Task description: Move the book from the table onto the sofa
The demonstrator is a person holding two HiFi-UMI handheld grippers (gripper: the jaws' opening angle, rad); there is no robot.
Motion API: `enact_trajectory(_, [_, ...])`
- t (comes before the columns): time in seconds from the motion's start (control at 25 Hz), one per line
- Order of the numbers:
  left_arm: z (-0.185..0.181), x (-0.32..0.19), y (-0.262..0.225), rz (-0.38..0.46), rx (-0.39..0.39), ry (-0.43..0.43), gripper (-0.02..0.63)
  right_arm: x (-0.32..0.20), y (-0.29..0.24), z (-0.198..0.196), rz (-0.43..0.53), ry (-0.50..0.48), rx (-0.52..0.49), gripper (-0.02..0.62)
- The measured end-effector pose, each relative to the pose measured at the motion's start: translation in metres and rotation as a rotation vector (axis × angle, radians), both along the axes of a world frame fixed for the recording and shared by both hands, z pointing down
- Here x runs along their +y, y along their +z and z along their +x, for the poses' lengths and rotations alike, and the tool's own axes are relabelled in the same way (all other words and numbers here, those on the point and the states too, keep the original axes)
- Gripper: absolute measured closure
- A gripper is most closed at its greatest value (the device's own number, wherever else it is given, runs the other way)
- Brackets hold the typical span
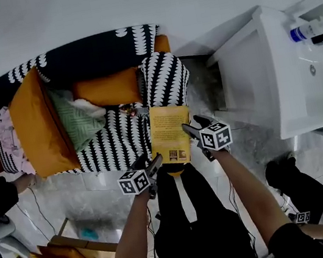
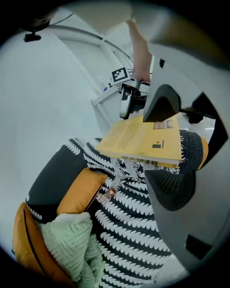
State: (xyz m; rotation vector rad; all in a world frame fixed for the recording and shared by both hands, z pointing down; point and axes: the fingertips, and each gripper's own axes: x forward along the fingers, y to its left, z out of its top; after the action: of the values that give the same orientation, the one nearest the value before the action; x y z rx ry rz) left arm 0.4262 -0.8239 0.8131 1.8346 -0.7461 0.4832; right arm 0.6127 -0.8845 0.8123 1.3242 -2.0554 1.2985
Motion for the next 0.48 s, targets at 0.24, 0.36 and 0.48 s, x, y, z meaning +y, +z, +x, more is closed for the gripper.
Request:
enact_trajectory(0.24, [-0.008, 0.006, -0.023, -0.012, 0.017, 0.022, 0.279, 0.02, -0.026, -0.008, 0.033, -0.035, -0.048, 0.33])
enact_trajectory(0.36, [-0.009, 0.009, -0.042, -0.011, 0.031, 0.027, 0.282, 0.04, -0.046, -0.019, 0.015, -0.075, -0.129, 0.534])
enact_trajectory(0.48, [-0.012, 0.012, -0.062, -0.018, 0.046, 0.029, 0.309, 0.062, -0.067, -0.038, -0.003, -0.159, -0.194, 0.588])
